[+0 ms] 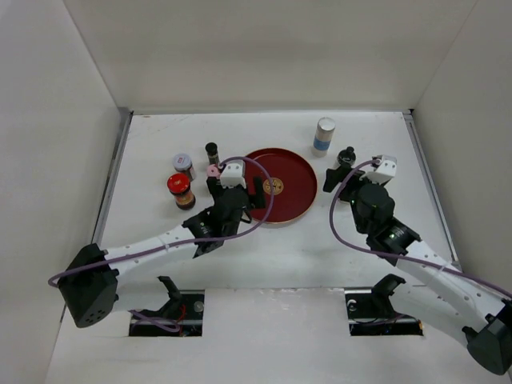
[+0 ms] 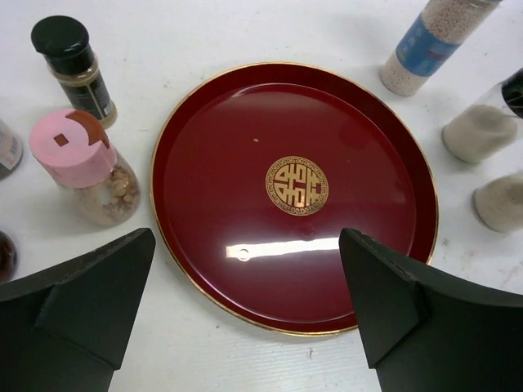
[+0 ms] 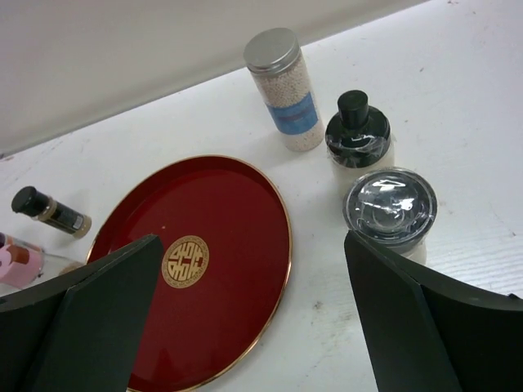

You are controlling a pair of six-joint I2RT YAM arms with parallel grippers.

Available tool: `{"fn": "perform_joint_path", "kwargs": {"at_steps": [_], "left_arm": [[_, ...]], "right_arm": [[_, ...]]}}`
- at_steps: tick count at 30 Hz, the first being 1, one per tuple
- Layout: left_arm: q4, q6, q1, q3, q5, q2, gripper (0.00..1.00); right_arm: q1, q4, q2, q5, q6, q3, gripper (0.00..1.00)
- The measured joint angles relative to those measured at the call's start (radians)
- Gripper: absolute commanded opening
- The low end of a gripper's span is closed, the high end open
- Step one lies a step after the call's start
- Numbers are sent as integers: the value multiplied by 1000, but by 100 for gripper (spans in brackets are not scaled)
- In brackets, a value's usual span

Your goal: Organize the condiment bottles

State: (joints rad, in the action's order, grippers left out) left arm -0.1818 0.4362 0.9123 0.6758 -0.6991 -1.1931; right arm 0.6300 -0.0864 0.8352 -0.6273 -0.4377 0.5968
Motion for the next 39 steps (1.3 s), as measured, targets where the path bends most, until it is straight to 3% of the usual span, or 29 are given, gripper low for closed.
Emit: {"fn": "perform_joint_path", "kwargs": {"at_steps": [4, 5, 8, 10, 14, 16, 18, 19, 21, 24, 27, 32, 39], "left_arm": [[-30, 5, 15, -37, 4, 29, 100], [-42, 6, 19, -46, 4, 34, 100], [-117, 5, 34, -78, 8, 41, 100], [-179, 3, 44, -108, 15, 42, 100], [-312, -6, 56, -194, 31, 46, 100], [-374, -6, 63, -243, 42, 55, 94], [-423, -1, 76, -280, 61, 64, 61], [-444, 2, 83, -293, 77, 66, 49], [-481, -2, 87, -307, 111, 68, 36], [-520, -2, 80, -317, 147, 68, 36], [-542, -1, 76, -320, 168, 68, 41], [-565, 10, 62, -346, 179, 87, 49], [-594, 23, 43, -361, 177, 90, 50]], "right_arm": [[0, 47, 20, 3, -1, 68, 100], [0, 55, 35, 6, 0, 94, 93], [3, 64, 92, 27, 11, 170, 45], [6, 72, 133, 43, 14, 218, 24], [-5, 117, 229, 88, 31, 336, 15], [-39, 154, 296, 108, 54, 423, 16], [-94, 196, 376, 117, 82, 528, 21], [-126, 218, 418, 124, 97, 583, 24], [-192, 251, 498, 132, 120, 679, 44], [-280, 308, 624, 160, 148, 813, 83], [-338, 367, 768, 219, 192, 945, 98], [-350, 468, 997, 304, 258, 1130, 100], [-354, 534, 1187, 367, 286, 1243, 100]]}}
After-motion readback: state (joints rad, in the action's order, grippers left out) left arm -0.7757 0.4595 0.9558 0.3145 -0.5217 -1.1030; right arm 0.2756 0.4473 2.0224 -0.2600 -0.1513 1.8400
